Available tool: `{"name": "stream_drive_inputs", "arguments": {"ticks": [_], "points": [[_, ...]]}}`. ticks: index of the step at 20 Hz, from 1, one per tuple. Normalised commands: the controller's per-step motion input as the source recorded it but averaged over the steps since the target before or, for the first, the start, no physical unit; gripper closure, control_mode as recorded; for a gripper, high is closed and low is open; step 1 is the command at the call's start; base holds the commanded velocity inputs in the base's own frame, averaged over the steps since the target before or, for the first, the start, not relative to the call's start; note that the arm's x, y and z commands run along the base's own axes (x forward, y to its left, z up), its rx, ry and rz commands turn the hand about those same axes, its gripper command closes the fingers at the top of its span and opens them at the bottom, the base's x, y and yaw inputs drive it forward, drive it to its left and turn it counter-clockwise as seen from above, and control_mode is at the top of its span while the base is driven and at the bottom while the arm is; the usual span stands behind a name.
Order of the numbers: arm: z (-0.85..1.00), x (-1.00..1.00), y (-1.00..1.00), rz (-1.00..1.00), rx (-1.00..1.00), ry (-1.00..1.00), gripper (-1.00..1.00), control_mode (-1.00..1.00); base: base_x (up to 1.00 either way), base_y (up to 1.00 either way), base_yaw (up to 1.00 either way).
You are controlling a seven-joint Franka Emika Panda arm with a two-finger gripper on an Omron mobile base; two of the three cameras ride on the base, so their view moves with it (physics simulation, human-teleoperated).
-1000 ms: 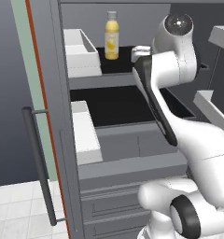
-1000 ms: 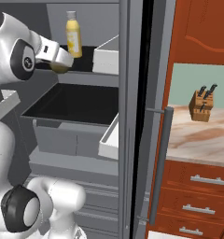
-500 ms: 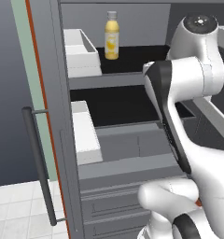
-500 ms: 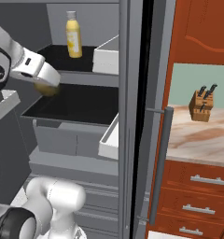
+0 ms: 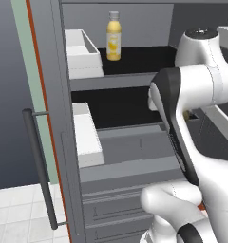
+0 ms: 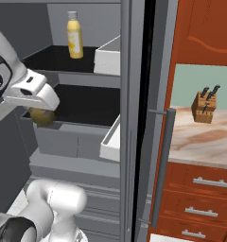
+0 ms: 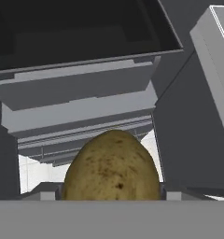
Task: Pick potato from the fridge and place it on the plate on the counter.
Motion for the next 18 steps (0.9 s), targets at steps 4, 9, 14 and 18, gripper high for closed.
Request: {"name": "stream_drive_inputs", "arguments": {"ticks": [4, 9, 14, 18], "points": [[-0.32, 0.00, 0.00, 0.06, 0.00, 0.09, 1.00, -1.00, 0.00, 0.00, 0.00], [-0.01, 0.00, 0.00, 0.01, 0.00, 0.00, 1.00, -1.00, 0.00, 0.00, 0.00], [0.00, -0.03, 0.00, 0.00, 0.00, 0.00, 1.00, -1.00, 0.00, 0.00, 0.00], [-0.01, -0.25, 0.00, 0.00, 0.00, 0.00, 1.00, 1.00, -0.14, 0.00, 0.00]]}}
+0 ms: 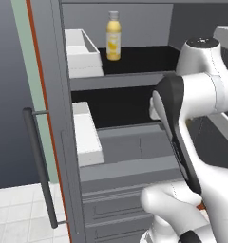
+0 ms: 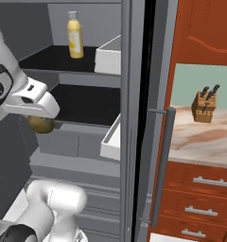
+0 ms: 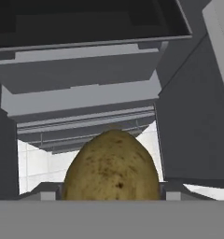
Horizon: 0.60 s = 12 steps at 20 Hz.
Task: Pick potato from the fridge and place it on the plate on the counter.
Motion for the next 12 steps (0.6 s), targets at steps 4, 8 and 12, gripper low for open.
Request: {"name": "stream_drive_inputs", "arguments": {"ticks": [4, 8, 12], "points": [[0.00, 0.00, 0.00, 0.00, 0.00, 0.00, 1.00, 1.00, -0.63, 0.00, 0.00], [0.00, 0.00, 0.00, 0.00, 0.00, 0.00, 1.00, 1.00, -0.68, -0.04, 0.00], [0.00, 0.00, 0.00, 0.00, 0.00, 0.00, 1.00, 1.00, -0.50, -0.30, -0.02]]}}
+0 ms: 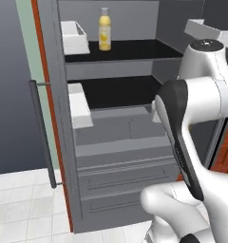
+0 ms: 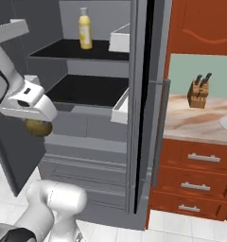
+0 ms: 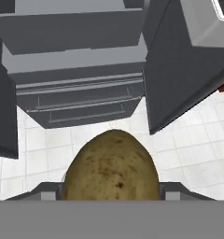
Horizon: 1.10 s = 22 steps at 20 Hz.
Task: Pick potato from the fridge and place it on the plate on the counter.
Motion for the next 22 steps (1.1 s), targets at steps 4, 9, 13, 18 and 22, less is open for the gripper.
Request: {"name": "stream_drive_inputs", "arguments": {"ticks": [4, 9, 13, 18, 22], "points": [[0.00, 0.00, 0.00, 0.00, 0.00, 0.00, 1.00, 1.00, -0.26, -0.76, -0.03], [0.00, 0.00, 0.00, 0.00, 0.00, 0.00, 1.00, 1.00, -0.13, -1.00, 0.00], [0.00, 0.00, 0.00, 0.00, 0.00, 0.00, 1.00, 1.00, -0.01, -1.00, 0.00], [0.00, 0.00, 0.00, 0.00, 0.00, 0.00, 1.00, 1.00, 0.07, -1.00, 0.00], [0.00, 0.00, 0.00, 0.00, 0.00, 0.00, 1.00, 1.00, 0.26, -1.00, 0.00]]}}
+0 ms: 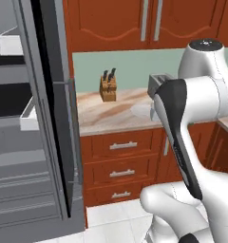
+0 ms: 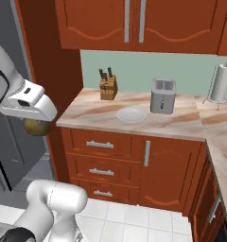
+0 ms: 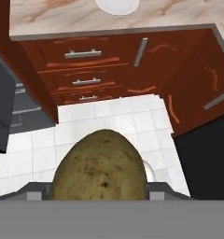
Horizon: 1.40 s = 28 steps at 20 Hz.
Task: Pick potato from the fridge and place it on the plate on the counter.
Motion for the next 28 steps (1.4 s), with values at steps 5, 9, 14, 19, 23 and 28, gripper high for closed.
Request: {"name": "stream_drive_inputs", "arguments": {"ticks": [5, 9, 14, 19, 23, 28], "points": [[0.00, 0.00, 0.00, 0.00, 0.00, 0.00, 1.00, 1.00, 0.35, -0.66, -0.04], [0.00, 0.00, 0.00, 0.00, 0.00, 0.00, 1.00, 1.00, 0.94, -0.53, -0.02], [0.00, 0.00, 0.00, 0.00, 0.00, 0.00, 1.00, 1.00, 1.00, -0.06, 0.00], [0.00, 0.00, 0.00, 0.00, 0.00, 0.00, 1.00, 1.00, 0.76, 0.00, 0.01], [0.00, 0.00, 0.00, 0.00, 0.00, 0.00, 1.00, 1.00, 0.34, 0.00, 0.03], [0.00, 0.00, 0.00, 0.00, 0.00, 0.00, 1.00, 1.00, 0.21, 0.00, 0.01]]}}
